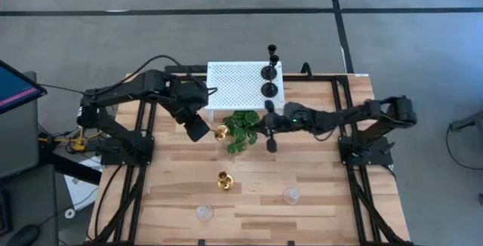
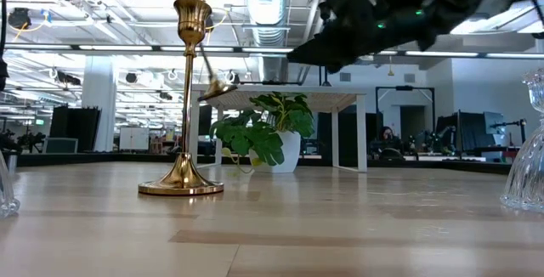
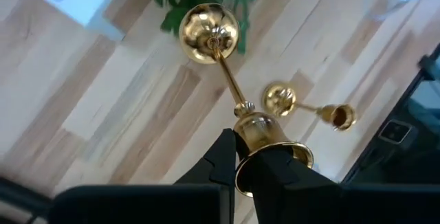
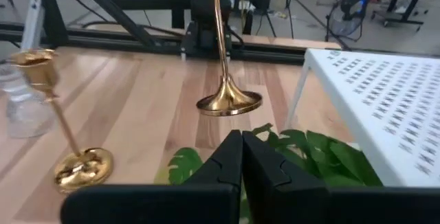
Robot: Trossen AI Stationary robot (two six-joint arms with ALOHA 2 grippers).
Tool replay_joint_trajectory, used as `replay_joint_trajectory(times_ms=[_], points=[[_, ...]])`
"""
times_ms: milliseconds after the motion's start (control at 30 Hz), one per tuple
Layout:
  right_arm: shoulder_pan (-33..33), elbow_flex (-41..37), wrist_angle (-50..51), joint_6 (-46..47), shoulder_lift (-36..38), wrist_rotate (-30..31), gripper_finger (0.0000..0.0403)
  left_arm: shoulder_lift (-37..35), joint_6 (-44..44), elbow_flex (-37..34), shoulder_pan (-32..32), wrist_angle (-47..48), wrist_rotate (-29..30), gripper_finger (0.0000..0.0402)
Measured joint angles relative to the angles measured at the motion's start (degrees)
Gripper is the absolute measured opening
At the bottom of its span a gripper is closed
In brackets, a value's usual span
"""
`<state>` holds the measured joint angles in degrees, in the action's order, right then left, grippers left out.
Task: Pick & Place candle stick holders
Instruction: Put the left gold candle holder on the shelf
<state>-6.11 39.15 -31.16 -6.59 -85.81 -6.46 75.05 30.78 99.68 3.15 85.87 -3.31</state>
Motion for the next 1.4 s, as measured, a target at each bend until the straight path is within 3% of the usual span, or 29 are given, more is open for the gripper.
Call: replay_joint_trajectory(times_ms=[167, 533, 700, 967, 1267, 1400], points=[[0.43, 6.4, 2.37, -1.0, -4.17, -1.64, 0.0015, 0.02, 1.48, 0.85, 0.01, -1.73, 0.14, 0.002], [3.53, 21.4, 13.74, -4.55, -12.91, -1.16, 0.0179, 2.54, 1.24, 0.87, 0.01, -4.04, -0.77, 0.0019], [3.44, 24.89, 15.21, -4.52, -16.68, -1.12, 0.0204, 2.84, 1.23, 0.87, 0.01, -4.32, -0.83, 0.0019], [3.48, 26.41, 15.29, -4.5, -18.54, -1.16, 0.0149, 2.84, 0.99, 0.87, -0.25, -5.55, -1.07, 0.002], [3.41, 26.41, 15.59, -4.5, -18.41, -1.03, 0.002, 2.84, 0.99, 0.87, -0.28, -6.08, -1.45, 0.0022], [3.41, 26.41, 15.59, -4.51, -18.39, -0.99, 0.0013, 2.84, 1.0, 0.87, -0.26, -6.25, -1.59, 0.0023]])
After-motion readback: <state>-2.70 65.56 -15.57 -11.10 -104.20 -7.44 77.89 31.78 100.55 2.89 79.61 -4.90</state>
